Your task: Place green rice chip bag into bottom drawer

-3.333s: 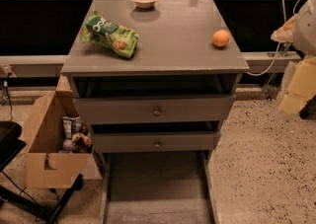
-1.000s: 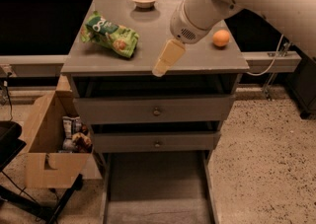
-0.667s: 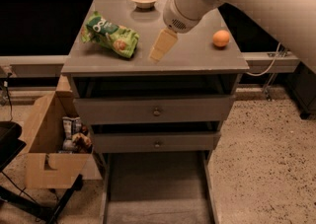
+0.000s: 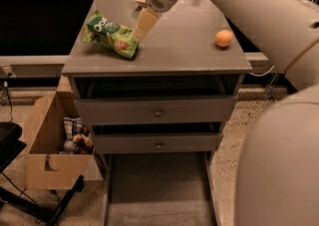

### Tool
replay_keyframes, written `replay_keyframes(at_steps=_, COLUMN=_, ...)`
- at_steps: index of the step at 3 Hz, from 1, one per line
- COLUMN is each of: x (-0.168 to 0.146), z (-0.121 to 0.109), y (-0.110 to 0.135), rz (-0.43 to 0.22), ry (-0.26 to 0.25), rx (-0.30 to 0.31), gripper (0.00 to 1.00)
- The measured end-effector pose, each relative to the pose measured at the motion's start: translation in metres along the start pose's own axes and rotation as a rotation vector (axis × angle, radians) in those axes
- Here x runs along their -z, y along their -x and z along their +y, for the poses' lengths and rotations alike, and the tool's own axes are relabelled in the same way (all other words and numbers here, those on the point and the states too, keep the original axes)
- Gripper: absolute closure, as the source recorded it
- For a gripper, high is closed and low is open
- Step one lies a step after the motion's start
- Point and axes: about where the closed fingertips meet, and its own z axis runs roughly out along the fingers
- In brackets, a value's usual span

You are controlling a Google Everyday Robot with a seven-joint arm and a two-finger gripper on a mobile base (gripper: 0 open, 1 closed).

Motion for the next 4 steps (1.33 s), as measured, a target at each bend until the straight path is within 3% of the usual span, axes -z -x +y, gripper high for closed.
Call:
replay_keyframes(at_steps=1, x=-0.052, z=-0.003, y=0.038, rz=-0.017, ry=0.066, rx=-0.042, gripper=0.0)
replay_keyframes(at_steps=2, x=-0.08, z=0.006, y=0.057, rz=-0.006, ry=0.117, rx=-0.068, gripper=0.0)
replay_keyframes(at_steps=3, x=-0.102, z=0.034, y=0.073, rz=-0.002, ry=0.208, rx=-0.093, gripper=0.0)
replay_keyframes(at_steps=4, x=-0.113, z=0.051, y=0.075, rz=0.012, ry=0.265, rx=-0.114, gripper=0.05)
